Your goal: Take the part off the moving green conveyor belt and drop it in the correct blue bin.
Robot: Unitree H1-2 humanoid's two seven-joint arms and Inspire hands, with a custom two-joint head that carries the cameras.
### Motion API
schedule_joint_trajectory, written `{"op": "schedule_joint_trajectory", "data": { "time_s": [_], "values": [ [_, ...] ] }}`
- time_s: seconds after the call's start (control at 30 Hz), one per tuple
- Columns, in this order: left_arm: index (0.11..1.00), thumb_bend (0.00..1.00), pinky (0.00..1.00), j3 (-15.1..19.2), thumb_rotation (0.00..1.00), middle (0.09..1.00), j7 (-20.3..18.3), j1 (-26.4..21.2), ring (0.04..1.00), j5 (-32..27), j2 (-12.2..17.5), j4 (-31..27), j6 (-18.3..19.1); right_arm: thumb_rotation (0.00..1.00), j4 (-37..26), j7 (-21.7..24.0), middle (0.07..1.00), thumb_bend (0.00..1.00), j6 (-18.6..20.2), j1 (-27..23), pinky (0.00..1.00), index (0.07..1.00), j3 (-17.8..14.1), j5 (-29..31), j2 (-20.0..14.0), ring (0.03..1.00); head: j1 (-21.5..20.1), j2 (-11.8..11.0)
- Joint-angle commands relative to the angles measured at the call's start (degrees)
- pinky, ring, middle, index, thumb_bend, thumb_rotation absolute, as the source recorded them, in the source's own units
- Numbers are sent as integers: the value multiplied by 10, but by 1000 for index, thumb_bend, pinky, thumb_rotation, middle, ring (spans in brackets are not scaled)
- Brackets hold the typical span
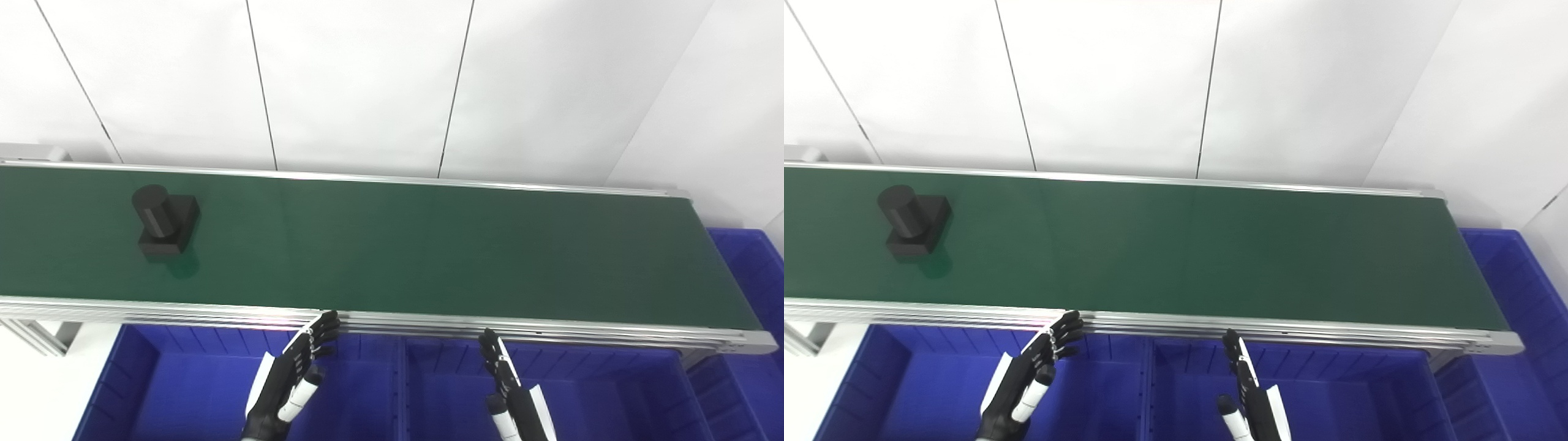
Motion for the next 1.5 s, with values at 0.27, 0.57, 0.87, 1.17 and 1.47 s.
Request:
{"op": "schedule_joint_trajectory", "data": {
  "time_s": [0.27, 0.57, 0.87, 1.17, 1.47],
  "values": [
    [848, 868, 775, 0, 946, 852, -7, 0, 825, 16, -5, -17, -19, 988, -21, 5, 955, 842, -30, -5, 972, 985, -8, -2, 6, 963, 1, -2],
    [844, 843, 760, -12, 939, 846, 9, -5, 817, 28, -1, -8, -19, 978, -28, -6, 937, 835, -30, -4, 913, 980, -8, -13, 4, 939, 14, -14],
    [849, 855, 784, -64, 889, 852, 59, -13, 829, 54, 21, 7, -19, 931, -90, -41, 901, 861, -31, 1, 876, 953, 3, -46, -12, 896, 89, -43],
    [842, 869, 761, -143, 885, 833, 174, -46, 803, 90, 31, 47, -19, 885, -204, -18, 876, 843, 5, -44, 811, 945, -12, -82, -20, 859, 142, -80],
    [855, 853, 784, -220, 909, 846, 260, -81, 819, 100, 46, 81, -19, 794, -253, 43, 891, 846, 88, -126, 808, 952, -25, -75, -31, 878, 157, -109]
  ]
}}
